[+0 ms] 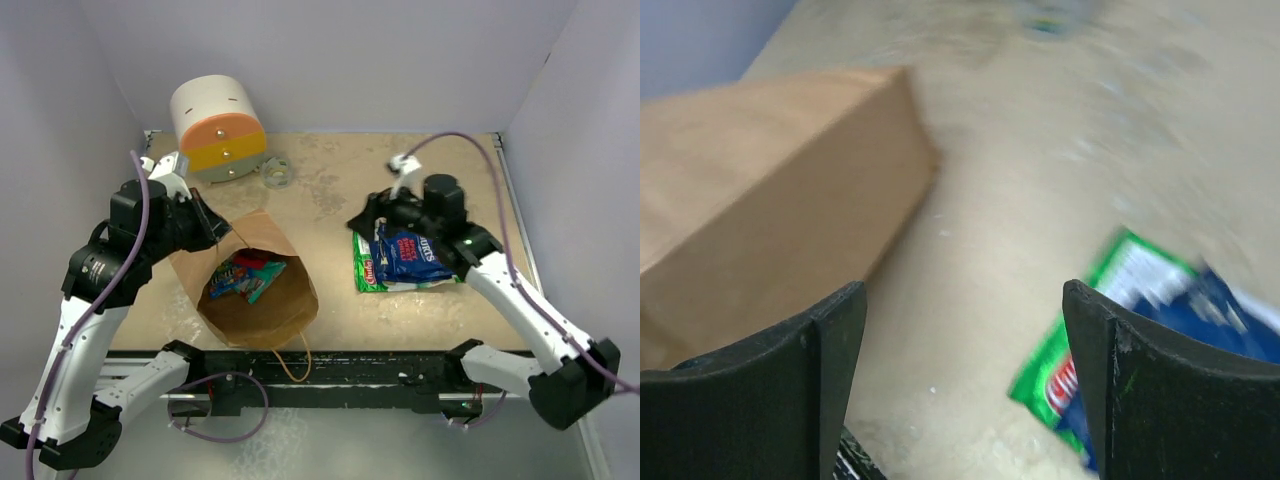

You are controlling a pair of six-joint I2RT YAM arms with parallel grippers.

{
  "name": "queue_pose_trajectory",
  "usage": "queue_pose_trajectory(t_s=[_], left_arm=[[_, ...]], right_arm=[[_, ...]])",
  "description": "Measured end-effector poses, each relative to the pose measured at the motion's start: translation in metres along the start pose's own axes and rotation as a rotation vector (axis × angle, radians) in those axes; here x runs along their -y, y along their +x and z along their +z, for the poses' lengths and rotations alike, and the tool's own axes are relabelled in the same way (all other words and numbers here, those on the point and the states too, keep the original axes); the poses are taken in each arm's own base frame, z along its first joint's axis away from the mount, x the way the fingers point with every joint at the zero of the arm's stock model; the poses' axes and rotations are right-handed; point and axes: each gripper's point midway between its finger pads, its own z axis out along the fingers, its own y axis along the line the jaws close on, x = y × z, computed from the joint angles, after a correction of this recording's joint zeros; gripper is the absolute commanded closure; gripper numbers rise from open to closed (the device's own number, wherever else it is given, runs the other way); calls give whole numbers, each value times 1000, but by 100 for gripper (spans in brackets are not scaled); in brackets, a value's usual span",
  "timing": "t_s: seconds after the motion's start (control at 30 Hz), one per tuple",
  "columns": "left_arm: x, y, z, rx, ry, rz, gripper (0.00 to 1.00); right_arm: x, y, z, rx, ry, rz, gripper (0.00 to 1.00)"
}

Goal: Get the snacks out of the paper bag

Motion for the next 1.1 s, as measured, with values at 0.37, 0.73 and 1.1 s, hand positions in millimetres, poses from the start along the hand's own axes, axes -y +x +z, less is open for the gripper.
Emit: queue_pose_trajectory(t_s=[0.37, 0.73, 1.1], left_arm=[[9, 4, -1, -28, 54, 12, 100], [55, 56, 13, -267, 408, -1, 100], [66, 185, 39, -635, 479, -128, 100]], right_arm=[[-236, 32, 12, 147, -751, -840, 31], [-225, 86, -9, 232, -747, -1085, 35], [-116, 30, -66, 405, -187, -827, 33]])
